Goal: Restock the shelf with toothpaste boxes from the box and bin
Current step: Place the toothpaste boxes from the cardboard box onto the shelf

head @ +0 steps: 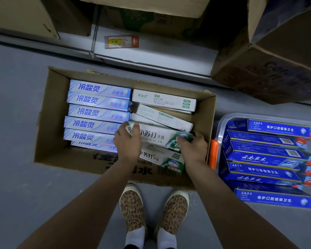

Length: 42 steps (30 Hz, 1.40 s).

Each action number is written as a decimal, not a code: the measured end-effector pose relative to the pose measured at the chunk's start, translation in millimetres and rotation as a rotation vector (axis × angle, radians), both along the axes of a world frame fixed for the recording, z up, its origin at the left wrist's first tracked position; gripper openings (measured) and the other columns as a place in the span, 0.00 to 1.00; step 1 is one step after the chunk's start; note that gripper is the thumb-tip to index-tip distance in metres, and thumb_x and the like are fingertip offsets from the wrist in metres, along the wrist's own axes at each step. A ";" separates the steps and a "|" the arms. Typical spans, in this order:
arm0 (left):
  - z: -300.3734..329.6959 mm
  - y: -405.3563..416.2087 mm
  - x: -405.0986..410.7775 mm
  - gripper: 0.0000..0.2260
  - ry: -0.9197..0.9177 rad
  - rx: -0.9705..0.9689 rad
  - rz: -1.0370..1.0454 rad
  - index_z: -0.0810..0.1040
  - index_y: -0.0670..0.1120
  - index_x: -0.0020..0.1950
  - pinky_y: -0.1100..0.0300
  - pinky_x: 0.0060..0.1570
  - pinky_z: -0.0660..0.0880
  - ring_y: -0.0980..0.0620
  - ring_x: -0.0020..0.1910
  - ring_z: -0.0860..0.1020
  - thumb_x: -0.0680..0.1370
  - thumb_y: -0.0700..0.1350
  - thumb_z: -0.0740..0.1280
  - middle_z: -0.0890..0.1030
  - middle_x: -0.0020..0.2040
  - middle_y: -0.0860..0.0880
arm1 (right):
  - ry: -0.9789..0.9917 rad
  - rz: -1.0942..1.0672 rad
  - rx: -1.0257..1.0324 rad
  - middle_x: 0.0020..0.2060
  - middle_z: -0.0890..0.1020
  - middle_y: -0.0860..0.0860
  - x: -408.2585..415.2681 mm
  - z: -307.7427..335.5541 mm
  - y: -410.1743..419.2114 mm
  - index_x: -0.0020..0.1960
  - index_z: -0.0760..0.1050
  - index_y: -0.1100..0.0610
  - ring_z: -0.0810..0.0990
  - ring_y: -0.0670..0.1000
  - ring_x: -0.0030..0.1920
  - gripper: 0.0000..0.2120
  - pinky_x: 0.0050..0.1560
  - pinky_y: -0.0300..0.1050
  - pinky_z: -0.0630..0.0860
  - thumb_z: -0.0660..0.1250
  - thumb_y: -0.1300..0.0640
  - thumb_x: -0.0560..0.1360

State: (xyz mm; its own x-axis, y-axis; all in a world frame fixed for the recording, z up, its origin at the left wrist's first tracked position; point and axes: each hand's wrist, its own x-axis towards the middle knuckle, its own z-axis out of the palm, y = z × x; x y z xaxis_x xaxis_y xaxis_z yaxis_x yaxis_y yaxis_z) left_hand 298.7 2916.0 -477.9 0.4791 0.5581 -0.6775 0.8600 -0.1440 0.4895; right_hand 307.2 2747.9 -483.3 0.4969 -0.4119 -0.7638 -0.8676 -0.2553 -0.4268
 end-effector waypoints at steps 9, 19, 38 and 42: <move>48.5 0.0 21.6 0.26 -0.080 -0.032 0.078 0.63 0.50 0.78 0.43 0.73 0.59 0.42 0.77 0.57 0.82 0.57 0.59 0.63 0.77 0.43 | -0.058 -0.370 0.355 0.43 0.83 0.52 33.8 64.9 -18.2 0.59 0.77 0.57 0.81 0.49 0.39 0.18 0.30 0.37 0.76 0.75 0.67 0.72; 57.6 1.3 13.2 0.30 -0.205 -0.085 0.079 0.67 0.52 0.76 0.45 0.74 0.60 0.47 0.76 0.61 0.77 0.63 0.57 0.67 0.75 0.50 | -0.138 -0.251 0.436 0.50 0.87 0.55 12.1 79.1 -30.7 0.56 0.82 0.59 0.86 0.54 0.50 0.13 0.45 0.42 0.83 0.76 0.61 0.73; -12.3 -54.7 -25.5 0.32 0.333 -0.352 -0.011 0.52 0.48 0.82 0.44 0.76 0.56 0.41 0.79 0.58 0.83 0.63 0.51 0.56 0.81 0.45 | -0.341 -0.640 0.715 0.45 0.87 0.54 -16.0 47.8 -37.0 0.53 0.78 0.62 0.86 0.48 0.44 0.13 0.41 0.38 0.81 0.73 0.63 0.70; -19.1 -64.3 -30.0 0.30 0.286 -0.324 0.001 0.53 0.48 0.82 0.47 0.76 0.58 0.41 0.78 0.60 0.84 0.60 0.54 0.58 0.81 0.44 | -0.357 -0.645 0.756 0.45 0.87 0.54 -20.5 44.7 -37.0 0.52 0.78 0.59 0.86 0.49 0.47 0.12 0.45 0.40 0.81 0.73 0.62 0.69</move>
